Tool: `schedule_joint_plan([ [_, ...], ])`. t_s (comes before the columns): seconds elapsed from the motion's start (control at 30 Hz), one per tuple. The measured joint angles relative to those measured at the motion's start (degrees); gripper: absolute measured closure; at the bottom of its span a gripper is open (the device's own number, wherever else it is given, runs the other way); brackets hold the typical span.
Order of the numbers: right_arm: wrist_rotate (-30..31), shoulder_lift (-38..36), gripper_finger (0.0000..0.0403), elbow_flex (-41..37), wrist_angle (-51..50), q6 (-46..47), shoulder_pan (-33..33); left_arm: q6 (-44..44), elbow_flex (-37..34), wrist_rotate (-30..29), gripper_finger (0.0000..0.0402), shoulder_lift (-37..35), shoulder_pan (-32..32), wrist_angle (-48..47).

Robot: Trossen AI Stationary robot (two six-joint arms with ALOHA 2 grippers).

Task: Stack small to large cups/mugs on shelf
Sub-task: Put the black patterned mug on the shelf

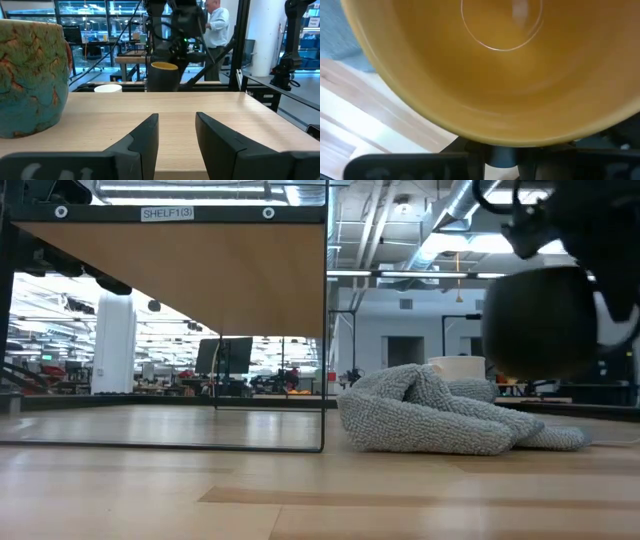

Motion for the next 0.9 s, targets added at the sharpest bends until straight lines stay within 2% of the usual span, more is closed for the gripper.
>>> schedule_joint_plan([
  [0.5, 6.69, -0.04, 0.0323, 18.06, -11.22, -17.52, -10.19, 0.0, 0.0, 0.0, 0.0282, 0.0, -0.02, 0.0],
  [0.9, 8.87, 0.27, 0.0323, 25.1, -11.74, -30.99, -19.19, 0.0, 0.0, -0.24, 0.0282, 0.0, 0.0, 0.0],
])
